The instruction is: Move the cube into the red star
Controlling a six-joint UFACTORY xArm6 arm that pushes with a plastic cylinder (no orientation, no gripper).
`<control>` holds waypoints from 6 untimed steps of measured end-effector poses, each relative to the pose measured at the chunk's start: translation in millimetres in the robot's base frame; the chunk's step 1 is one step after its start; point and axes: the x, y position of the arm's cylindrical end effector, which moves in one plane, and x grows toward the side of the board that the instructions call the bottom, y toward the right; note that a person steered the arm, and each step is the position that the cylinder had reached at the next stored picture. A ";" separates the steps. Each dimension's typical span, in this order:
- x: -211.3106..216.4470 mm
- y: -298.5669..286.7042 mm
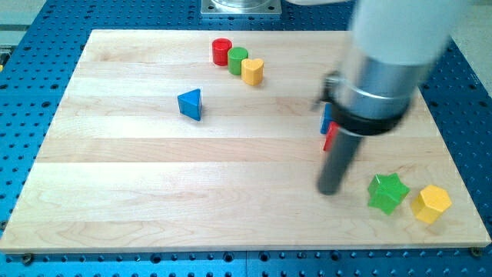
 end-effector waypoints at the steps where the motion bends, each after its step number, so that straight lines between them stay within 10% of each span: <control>1: -75.7 -4.5; 4: -40.4 121.1; 6: -103.8 -12.7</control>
